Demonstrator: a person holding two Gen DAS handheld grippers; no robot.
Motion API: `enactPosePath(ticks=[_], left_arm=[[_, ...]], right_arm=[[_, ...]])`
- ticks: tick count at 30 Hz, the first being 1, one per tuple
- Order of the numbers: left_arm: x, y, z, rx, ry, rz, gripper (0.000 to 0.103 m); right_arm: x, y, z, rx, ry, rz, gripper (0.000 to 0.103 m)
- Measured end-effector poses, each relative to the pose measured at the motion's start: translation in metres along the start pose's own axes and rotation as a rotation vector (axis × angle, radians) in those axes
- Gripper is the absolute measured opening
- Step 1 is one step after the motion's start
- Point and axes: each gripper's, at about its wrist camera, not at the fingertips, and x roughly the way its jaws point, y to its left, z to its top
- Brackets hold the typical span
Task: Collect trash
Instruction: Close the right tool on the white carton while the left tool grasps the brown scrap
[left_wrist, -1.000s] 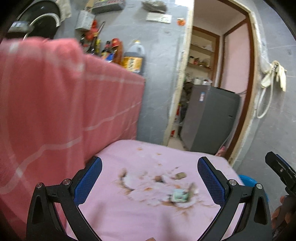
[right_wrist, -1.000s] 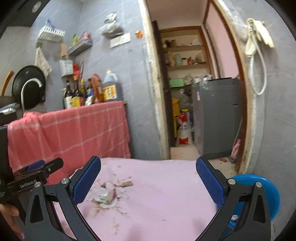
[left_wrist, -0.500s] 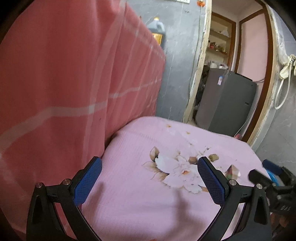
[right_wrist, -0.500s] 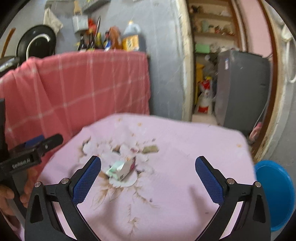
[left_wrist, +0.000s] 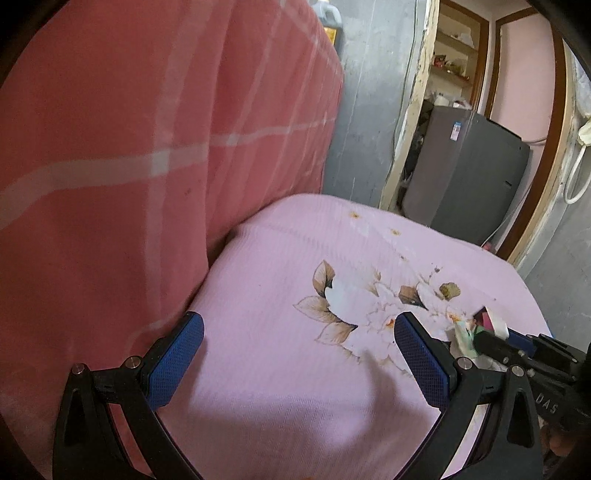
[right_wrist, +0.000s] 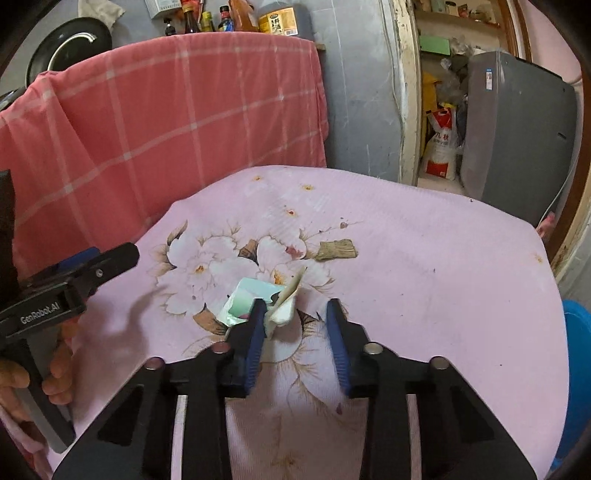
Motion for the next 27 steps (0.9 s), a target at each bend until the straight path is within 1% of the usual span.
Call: enactPosePath(ticks=[3,5,9,13,18,21,23,25,27], left_arm=[[0.005,-0.002,0.002,-0.003,0.025,-0.006,0.101],[0.008,-0.004,0.003,-0.004,0.04,-0.016,0.101],[0.014,-0.012,0.009,0.01,0.064,-0.042,0.101],[0.024,-0.024,0.015,0.03,0.097,-0.095,0.101],[0.034,-0.047,0.023,0.092,0.108,-0.131,0.1],[0.041,-0.068,0.027,0.155,0.108,-0.154,0.1],[0.047,-0.082,0.027,0.201,0.105,-0.168,0.097],[0.053,-0.093,0.027,0.25,0.113,-0.183,0.089],[0.06,-0.106,0.028,0.294,0.126,-0.201,0.084]], right_arm=[[0.001,-0.004,0.001,0.011,0.001,0.005,0.008],[-0.001,-0.006,0.002,0.013,-0.001,0.001,0.007],[-0.004,-0.01,0.004,-0.006,-0.013,-0.042,0.006],[-0.009,-0.026,0.006,0.013,-0.018,-0.071,0.006],[-0.017,-0.05,0.007,0.041,-0.031,-0.106,0.005],[-0.02,-0.063,0.007,0.057,-0.036,-0.115,0.005],[-0.021,-0.07,0.006,0.067,-0.04,-0.117,0.005],[-0.022,-0.078,0.005,0.077,-0.044,-0.122,0.005],[-0.024,-0.084,0.003,0.091,-0.049,-0.126,0.005]])
